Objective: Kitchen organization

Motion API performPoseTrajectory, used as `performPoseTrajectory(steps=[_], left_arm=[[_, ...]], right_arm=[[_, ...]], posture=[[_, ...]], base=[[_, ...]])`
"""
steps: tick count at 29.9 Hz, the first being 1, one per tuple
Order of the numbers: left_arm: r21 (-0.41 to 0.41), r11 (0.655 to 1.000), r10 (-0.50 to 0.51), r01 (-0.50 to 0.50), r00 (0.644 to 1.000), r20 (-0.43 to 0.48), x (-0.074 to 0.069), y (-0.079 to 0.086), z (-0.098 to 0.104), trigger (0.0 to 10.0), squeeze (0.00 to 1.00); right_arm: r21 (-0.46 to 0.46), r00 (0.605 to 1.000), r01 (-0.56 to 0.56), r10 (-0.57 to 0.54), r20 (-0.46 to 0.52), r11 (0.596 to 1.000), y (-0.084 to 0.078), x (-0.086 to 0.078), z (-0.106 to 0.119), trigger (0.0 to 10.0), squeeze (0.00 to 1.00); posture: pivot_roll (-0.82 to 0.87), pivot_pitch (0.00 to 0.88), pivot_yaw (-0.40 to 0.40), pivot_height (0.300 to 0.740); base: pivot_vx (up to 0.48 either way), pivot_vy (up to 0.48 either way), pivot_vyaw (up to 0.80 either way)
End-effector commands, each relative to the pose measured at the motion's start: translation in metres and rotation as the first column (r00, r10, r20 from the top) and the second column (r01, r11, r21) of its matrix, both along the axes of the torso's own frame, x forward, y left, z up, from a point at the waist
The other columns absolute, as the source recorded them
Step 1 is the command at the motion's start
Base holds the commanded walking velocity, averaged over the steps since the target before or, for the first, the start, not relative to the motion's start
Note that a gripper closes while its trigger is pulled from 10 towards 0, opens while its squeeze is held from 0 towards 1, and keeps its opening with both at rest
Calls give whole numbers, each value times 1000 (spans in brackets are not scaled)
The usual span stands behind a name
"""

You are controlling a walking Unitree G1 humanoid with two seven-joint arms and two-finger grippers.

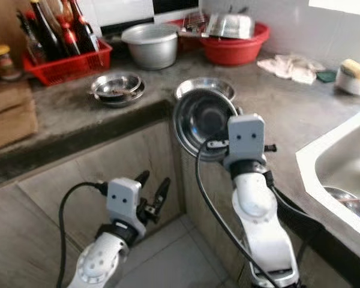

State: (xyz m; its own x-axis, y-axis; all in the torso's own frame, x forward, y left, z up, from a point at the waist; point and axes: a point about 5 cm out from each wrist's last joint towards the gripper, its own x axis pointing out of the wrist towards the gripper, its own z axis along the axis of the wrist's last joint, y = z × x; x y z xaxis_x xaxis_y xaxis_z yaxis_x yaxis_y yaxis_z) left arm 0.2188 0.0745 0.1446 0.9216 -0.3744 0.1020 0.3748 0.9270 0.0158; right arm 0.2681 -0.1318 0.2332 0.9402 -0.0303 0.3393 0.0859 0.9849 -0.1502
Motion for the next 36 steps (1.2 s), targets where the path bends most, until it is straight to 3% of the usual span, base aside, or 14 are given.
performPoseTrajectory(steps=[1, 18, 36], left_arm=[[13, 1000, 16, -16, 1000, 12, 1, 3, 2, 10000, 0], [22, 999, 28, -28, 1000, 0, 1, 8, -1, 10000, 0], [17, 1000, 19, -19, 1000, 3, 1, 7, 1, 10000, 0]], right_arm=[[4, 1000, -8, 8, 27, 1000, 2, -2, 5, 10000, 0], [30, 1000, -11, 11, -5, 999, 2, -2, -1, 10000, 0], [41, 1000, -3, 3, -14, 999, 2, -2, -2, 10000, 0]], posture=[[70, 61, -11, 740], [71, 52, -7, 740], [73, 61, -2, 740]], base=[[0, 0, 0], [0, 0, 0], [0, 204, -789]])
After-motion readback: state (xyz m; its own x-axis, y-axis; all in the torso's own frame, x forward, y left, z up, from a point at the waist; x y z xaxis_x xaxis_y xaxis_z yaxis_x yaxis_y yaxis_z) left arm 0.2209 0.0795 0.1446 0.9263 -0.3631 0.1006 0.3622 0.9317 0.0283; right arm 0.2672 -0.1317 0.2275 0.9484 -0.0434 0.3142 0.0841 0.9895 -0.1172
